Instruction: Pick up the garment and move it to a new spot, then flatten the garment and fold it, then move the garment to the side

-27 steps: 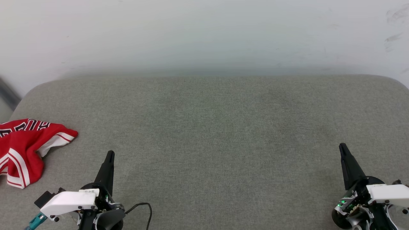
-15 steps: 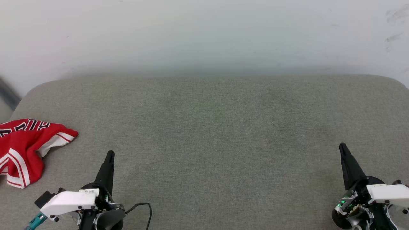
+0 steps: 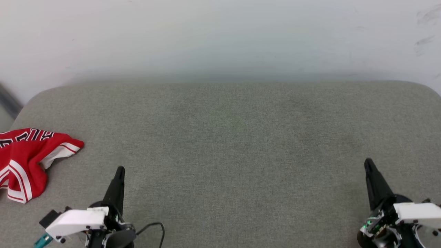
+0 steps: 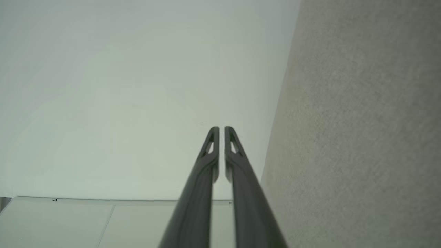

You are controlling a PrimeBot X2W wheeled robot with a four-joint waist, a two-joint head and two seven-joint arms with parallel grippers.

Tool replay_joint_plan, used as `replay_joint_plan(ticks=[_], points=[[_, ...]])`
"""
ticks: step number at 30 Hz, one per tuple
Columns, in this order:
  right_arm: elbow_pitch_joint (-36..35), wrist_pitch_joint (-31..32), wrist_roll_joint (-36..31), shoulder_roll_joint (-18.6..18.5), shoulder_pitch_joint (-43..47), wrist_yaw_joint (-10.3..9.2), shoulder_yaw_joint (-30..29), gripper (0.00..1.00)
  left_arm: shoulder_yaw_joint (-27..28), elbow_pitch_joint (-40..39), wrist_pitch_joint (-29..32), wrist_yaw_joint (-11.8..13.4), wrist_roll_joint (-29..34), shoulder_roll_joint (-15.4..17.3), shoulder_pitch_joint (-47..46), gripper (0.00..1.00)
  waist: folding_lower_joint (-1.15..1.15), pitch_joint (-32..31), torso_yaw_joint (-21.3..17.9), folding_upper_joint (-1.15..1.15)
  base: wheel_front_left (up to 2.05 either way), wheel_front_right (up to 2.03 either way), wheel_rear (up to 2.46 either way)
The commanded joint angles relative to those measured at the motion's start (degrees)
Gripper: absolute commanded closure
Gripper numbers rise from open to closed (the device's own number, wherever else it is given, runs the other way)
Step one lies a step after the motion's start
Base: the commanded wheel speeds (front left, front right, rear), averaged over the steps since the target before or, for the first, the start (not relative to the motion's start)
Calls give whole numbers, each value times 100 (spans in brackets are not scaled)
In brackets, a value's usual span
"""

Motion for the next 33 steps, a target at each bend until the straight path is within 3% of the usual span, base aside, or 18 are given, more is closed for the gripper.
replay_joint_plan(ticks=[1,2,19,25,33], points=[[45,-4,-2,3,42,-1,7,100,-13,39,-4,2,2,-4,32,100,0,0,0,0,0,0,0],[47,-18,-6,3,59,-1,12,0,-35,46,-17,2,7,-5,42,0,0,0,0,0,0,0,0],[-320,-497,-524,-55,160,-1,324,0,-541,-407,-503,2,365,4,-6,0,0,-6,12,0,0,0,0],[-466,-646,-1209,-67,165,-1,365,0,-650,-563,-649,2,1044,7,-3,0,0,-10,19,0,0,0,0],[-680,-804,-2583,-56,184,-1,369,0,-668,-714,-808,2,2500,8,-10,0,0,-5,19,0,0,0,0]])
